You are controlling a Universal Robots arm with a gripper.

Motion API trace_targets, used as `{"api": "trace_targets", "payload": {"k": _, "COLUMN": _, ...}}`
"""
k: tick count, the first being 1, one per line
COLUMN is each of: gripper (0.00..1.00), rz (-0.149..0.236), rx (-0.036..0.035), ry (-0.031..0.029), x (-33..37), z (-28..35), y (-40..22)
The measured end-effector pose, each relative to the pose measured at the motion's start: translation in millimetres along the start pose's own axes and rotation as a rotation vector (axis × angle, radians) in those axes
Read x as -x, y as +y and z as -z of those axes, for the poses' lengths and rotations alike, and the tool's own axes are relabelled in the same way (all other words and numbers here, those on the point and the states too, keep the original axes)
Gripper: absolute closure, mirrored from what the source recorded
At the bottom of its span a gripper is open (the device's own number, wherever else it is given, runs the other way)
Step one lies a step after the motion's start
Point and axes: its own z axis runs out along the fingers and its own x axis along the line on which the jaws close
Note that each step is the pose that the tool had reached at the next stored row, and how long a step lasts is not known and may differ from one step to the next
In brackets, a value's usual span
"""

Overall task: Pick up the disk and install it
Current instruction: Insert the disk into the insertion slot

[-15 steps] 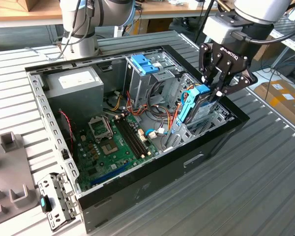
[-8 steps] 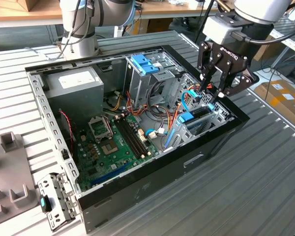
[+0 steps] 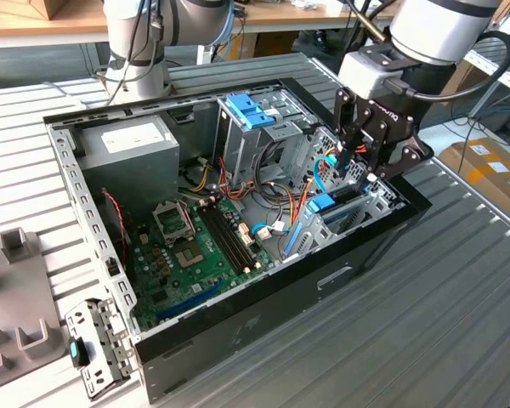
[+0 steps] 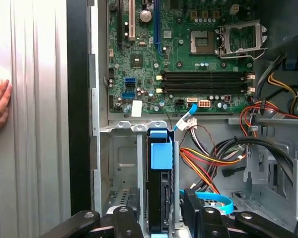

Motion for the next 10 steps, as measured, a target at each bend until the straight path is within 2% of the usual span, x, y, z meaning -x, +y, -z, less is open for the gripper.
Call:
{"api": "trace_targets", "payload": {"k": 4, "gripper": 0.52, "rz": 0.0, "rx": -0.0001, "ry": -0.0001, "x": 0.2, "z": -10.1, "y": 3.0}}
{"api": "trace_targets", "payload": {"k": 10, "gripper": 0.52, "rz": 0.0, "rx": -0.0001, "ry": 0.0, "x": 2.9, "z": -11.9, "y": 3.3}}
